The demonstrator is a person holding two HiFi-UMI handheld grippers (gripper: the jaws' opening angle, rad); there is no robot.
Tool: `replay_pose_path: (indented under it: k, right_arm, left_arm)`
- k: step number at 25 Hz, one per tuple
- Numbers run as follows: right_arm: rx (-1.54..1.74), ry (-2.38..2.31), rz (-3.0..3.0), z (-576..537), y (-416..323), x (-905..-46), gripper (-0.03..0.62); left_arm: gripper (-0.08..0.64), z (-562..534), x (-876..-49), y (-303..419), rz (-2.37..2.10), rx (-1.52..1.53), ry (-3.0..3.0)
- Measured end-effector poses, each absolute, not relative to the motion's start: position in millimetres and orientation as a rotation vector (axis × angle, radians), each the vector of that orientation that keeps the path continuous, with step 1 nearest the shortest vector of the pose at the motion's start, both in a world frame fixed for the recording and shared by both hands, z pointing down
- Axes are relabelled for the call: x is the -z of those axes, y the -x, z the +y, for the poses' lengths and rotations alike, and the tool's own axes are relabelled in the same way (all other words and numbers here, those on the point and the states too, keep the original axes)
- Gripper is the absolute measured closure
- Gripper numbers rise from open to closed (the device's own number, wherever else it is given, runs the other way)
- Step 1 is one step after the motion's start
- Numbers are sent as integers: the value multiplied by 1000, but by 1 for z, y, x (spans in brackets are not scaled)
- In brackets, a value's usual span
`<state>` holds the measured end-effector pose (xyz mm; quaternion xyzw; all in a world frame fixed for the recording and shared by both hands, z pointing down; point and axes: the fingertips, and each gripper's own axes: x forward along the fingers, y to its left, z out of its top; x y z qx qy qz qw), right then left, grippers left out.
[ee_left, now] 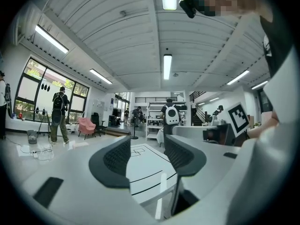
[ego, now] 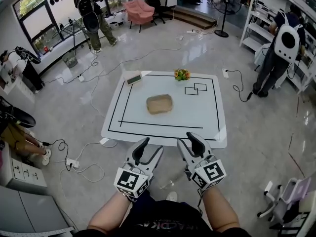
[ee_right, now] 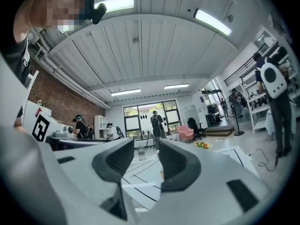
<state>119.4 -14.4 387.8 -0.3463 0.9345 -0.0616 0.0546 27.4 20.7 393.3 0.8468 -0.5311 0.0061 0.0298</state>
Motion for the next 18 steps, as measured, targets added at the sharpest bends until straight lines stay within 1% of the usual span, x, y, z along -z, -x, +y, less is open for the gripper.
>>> replay_pose_path:
  k: [1, 4, 6, 18]
  right_arm:
    - [190, 1056, 2838, -19, -117, -389, 433]
    - [206, 1079, 2833, -33, -107, -393, 367]
    - [224, 1109, 2824, -44, -101, -396, 351]
    - [324, 1330, 2740, -117, -70, -412, 345]
  left_arm:
    - [311, 16, -395, -26, -1625, -28, -2617]
    - [248, 0, -401, -21, -1568, -46, -2639]
    - [228, -9, -402, -17, -1524, -54, -2660]
    - [219, -79, -409, 29, -1332, -44, -2725]
